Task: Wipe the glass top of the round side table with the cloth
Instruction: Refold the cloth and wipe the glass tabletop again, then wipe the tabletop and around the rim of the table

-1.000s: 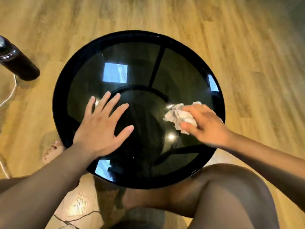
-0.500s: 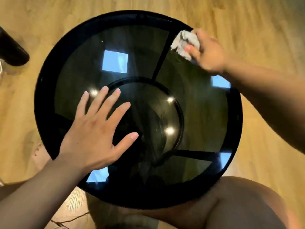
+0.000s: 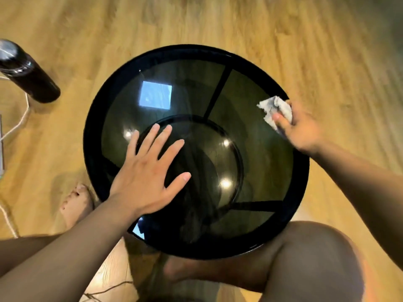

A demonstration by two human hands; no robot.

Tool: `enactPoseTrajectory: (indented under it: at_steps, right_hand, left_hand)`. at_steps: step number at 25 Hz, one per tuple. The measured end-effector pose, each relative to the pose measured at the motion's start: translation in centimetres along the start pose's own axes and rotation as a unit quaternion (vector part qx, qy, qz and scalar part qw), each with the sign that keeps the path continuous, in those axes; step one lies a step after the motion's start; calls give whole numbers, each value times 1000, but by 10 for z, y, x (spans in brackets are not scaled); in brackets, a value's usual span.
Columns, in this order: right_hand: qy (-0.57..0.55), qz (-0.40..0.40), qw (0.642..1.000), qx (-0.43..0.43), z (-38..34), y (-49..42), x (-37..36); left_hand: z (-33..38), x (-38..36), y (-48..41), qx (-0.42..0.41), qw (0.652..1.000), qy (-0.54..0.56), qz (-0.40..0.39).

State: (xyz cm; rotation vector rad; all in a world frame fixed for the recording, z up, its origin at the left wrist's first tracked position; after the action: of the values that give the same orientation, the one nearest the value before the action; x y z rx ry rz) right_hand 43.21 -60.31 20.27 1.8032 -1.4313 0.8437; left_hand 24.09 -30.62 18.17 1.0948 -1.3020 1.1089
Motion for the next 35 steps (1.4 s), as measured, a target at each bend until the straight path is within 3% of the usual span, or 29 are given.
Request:
enactPoseTrajectory:
  at_steps: [3, 7, 10, 13, 15, 16, 18, 19, 21, 22, 23, 24, 28, 30, 31, 32, 33, 35]
  right_hand:
    - [12, 10, 998, -55, 5, 104, -18]
    - [43, -35, 998, -17, -62, 223, -83]
    - [56, -92, 994, 12, -127, 258, -136]
    - [-15, -138, 989, 60, -198, 256, -183]
    - [-160, -218, 962, 30, -233, 242, -203]
    - [-291, -240, 926, -20, -243, 233, -202]
    - [-546, -239, 791, -137, -244, 231, -190]
    - [-625, -241, 720, -182, -239, 235, -186]
    - [-705, -278, 610, -231, -238, 249, -177]
    - [-729, -306, 569, -225, -239, 260, -168]
    - [-744, -317, 551, -208, -237, 268, -159]
    - [-746, -311, 562, -177, -232, 270, -149]
    - [-642, -209, 735, -60, -192, 272, -112]
    - [-572, -151, 805, -44, -169, 271, -95]
    - [-557, -128, 819, -54, -153, 271, -90]
    - [-573, -122, 807, -68, -141, 272, -90]
    - [-613, -131, 774, -85, -134, 273, -94]
    - [-714, -164, 669, -126, -132, 276, -103]
  left_hand:
    - [1, 6, 1, -2, 1000, 7, 21]
    - [-1, 24, 8, 5, 996, 50, 67]
    - [-17, 47, 25, 64, 977, 167, 112]
    - [-32, 71, 55, 111, 935, 301, 153]
    - [-43, 82, 81, 159, 915, 334, 163]
    - [-50, 82, 93, 197, 906, 340, 157]
    - [-60, 77, 121, 283, 869, 386, 125]
    - [-58, 72, 131, 313, 832, 447, 100]
    - [-34, 60, 140, 328, 725, 606, 27]
    - [-17, 58, 141, 314, 690, 652, -9]
    - [-2, 61, 141, 295, 683, 667, -30]
    - [7, 65, 141, 284, 690, 665, -38]
    - [19, 77, 145, 288, 735, 613, -27]
    - [22, 84, 147, 286, 729, 622, -27]
    - [24, 87, 148, 287, 724, 627, -35]
    - [27, 89, 150, 291, 718, 630, -54]
    - [31, 88, 153, 295, 705, 640, -82]
    - [46, 84, 162, 296, 647, 686, -154]
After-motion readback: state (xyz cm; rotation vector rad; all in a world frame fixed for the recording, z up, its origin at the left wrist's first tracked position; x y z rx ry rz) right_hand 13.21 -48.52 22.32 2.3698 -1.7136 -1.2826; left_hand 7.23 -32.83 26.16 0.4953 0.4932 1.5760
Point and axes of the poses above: each hand's wrist, its own y-axis away from the middle knuckle, its own x-axis out of the back of the hand, z = x × y, the point moved 10 cm from there along -y, towards the middle knuckle, and after that the axes turned 13 degrees about -y, right-handed, at the moved point
